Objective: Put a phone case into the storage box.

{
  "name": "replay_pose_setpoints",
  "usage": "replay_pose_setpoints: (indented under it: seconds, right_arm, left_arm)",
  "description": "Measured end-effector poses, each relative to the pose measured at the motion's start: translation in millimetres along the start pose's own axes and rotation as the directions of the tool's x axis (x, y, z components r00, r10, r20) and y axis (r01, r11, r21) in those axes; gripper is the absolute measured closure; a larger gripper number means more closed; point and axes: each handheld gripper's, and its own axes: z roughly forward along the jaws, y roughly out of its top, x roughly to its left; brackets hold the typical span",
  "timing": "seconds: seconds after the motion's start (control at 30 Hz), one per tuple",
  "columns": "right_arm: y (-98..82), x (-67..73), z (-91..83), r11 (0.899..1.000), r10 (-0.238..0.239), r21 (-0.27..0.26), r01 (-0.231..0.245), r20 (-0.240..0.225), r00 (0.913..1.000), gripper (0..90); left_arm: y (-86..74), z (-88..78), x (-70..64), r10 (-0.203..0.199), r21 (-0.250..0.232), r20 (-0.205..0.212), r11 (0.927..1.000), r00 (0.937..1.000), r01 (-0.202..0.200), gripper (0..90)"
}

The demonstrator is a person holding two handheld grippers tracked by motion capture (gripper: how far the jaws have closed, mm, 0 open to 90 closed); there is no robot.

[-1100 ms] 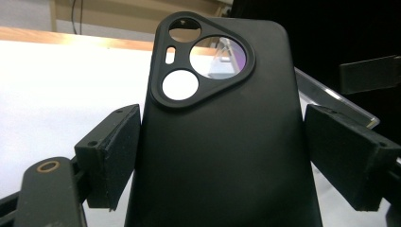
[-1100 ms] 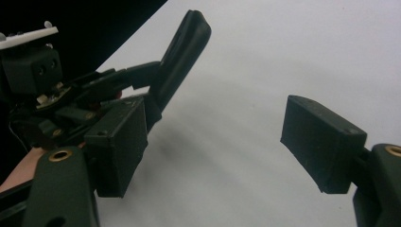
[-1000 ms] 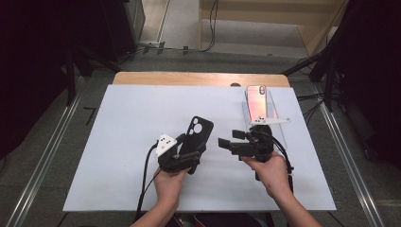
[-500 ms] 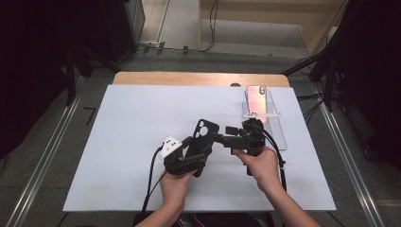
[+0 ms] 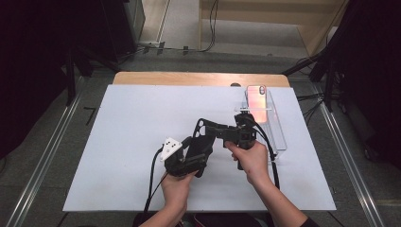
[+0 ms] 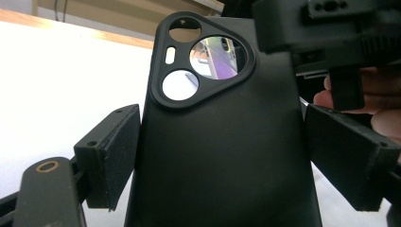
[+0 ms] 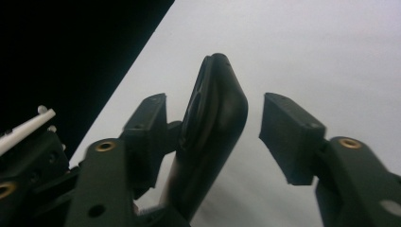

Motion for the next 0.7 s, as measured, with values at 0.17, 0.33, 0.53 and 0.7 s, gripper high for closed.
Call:
replay_pose_setpoints:
  seconds: [0.17,0.33,0.53,0.7]
  right_arm:
    - [2.4,0.6,3.8,0.999,0.036,0.038,-0.037,0.012,0.9993,61.6]
    - [2.6,-0.5,2.8,0.996,0.083,0.044,-0.082,-0.031,0.9960,72.9]
    - [3.0,2.9,-0.2,0.996,0.089,0.032,-0.087,-0.052,0.9947,77.2]
    - [4.4,5.3,-4.0,0.996,0.084,0.028,-0.082,-0.061,0.9946,77.4]
  left_arm:
    - [-2.4,0.8,-2.3,0.003,0.009,0.002,1.0000,1.0000,-0.003,14.6]
    - [-4.3,1.6,-2.5,-0.001,0.012,0.006,0.9999,1.0000,0.001,14.3]
    - [-5.1,0.9,-0.2,-0.009,-0.014,0.044,0.9999,0.9990,0.010,13.8]
    - [-3.4,0.4,0.5,-0.021,-0.016,0.078,0.9996,0.9967,0.022,13.3]
